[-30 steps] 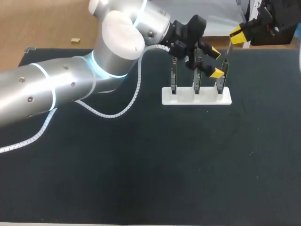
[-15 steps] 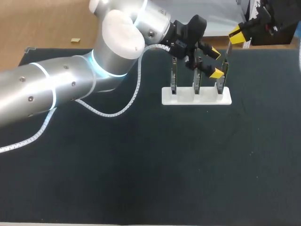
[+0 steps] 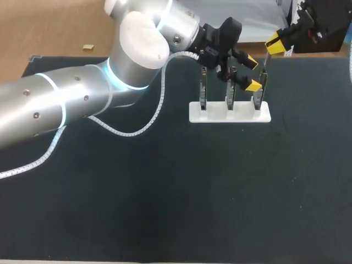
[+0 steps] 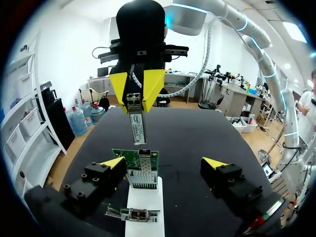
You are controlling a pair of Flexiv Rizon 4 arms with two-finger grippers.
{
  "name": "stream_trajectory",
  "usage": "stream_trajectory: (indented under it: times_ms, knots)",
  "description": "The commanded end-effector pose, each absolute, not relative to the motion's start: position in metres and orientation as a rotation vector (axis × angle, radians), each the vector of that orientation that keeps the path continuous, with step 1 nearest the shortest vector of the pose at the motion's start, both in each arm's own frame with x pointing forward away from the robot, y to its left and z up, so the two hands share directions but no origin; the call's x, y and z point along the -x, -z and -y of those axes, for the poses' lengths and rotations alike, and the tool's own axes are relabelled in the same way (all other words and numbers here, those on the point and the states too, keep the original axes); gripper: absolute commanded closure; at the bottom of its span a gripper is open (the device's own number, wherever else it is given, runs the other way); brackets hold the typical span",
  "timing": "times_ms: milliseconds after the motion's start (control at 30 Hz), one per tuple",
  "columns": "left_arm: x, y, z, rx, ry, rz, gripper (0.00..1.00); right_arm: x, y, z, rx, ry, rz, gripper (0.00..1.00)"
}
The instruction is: Pick up the optical module with the left hand, and insert it into the network port with the right hand.
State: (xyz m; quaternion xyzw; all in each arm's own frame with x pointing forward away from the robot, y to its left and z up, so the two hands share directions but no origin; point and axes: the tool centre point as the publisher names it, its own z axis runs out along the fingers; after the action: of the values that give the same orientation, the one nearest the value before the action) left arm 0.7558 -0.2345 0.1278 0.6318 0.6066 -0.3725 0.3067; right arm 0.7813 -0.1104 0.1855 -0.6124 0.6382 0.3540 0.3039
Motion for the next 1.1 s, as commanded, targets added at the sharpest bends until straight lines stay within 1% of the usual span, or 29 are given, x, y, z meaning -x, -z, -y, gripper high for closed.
stream_trajectory:
  times_ms: [33,1100]
  knots:
    - [-0.757,-0.128,0.235,-1.675,0.986,-1.609,0.00,-0.782,-0.185,0.110,1.626,-0.938,-1.695,1.00]
    - [-0.757,-0.128,0.235,-1.675,0.986,-1.609,0.00,-0.777,-0.171,0.106,1.634,-0.929,-1.739,1.00]
